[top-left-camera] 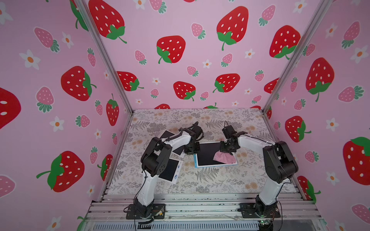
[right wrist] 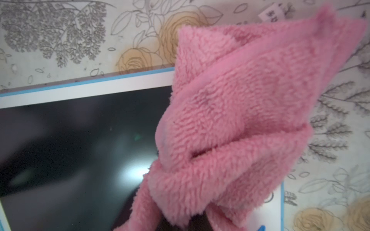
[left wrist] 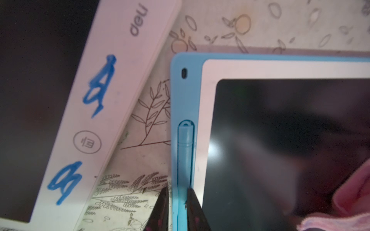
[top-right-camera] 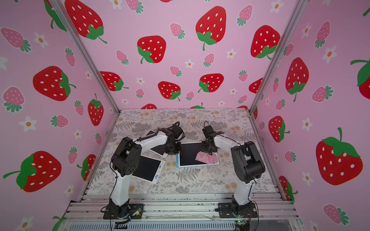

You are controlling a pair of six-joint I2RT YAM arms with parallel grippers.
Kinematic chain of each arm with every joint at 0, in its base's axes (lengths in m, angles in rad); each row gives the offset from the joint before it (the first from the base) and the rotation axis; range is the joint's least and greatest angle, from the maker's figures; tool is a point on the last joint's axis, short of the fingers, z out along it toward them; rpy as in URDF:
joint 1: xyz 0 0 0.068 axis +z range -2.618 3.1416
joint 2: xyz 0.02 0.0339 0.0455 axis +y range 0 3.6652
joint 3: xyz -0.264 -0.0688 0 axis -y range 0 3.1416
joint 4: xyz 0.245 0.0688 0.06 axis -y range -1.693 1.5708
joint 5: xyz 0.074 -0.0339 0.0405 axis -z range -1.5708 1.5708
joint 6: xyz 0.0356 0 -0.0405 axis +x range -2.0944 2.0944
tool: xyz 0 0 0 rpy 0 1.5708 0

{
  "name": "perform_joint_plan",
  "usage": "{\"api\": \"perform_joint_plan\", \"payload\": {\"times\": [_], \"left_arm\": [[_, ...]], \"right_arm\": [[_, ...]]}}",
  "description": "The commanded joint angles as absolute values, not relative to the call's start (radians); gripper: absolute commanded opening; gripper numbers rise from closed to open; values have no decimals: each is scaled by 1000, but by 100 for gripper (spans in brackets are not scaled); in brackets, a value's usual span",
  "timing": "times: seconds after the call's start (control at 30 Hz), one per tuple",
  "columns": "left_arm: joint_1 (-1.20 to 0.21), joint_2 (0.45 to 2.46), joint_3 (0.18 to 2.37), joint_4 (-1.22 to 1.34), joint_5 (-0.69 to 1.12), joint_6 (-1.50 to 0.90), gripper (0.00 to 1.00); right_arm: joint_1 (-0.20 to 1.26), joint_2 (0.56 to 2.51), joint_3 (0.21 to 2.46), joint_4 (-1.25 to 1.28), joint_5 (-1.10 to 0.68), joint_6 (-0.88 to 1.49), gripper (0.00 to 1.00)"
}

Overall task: Wipe the drawing tablet
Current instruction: Wipe the dirt from the drawing tablet.

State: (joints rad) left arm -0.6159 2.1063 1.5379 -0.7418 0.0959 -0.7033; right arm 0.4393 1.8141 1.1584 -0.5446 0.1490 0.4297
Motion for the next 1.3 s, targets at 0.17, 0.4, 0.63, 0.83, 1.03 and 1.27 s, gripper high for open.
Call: {"api": "perform_joint_plan", "payload": {"times": [0.17, 0.4, 0.63, 0.83, 1.03, 1.27], "left_arm": [[-614, 2212, 1480, -838, 29, -691, 17], [-614, 2217, 1481, -834, 34, -696, 17], [-614, 2217, 1485, -834, 35, -696, 17], [-614, 2212, 1476, -835, 33, -695, 17], [-614, 2217, 1489, -840, 34, -693, 17], [-614, 2211, 1482, -841, 34, -690, 17]], "right_arm": [[324, 1823, 1128, -576, 150, 454, 0], [304, 1807, 1125, -575, 131, 393, 0], [371, 1831, 1155, -600, 158, 443, 0], [248, 1780, 1091, -599, 164, 417, 0], [390, 1818, 1154, -593, 144, 428, 0], [265, 1810, 1103, -594, 134, 431, 0]]}}
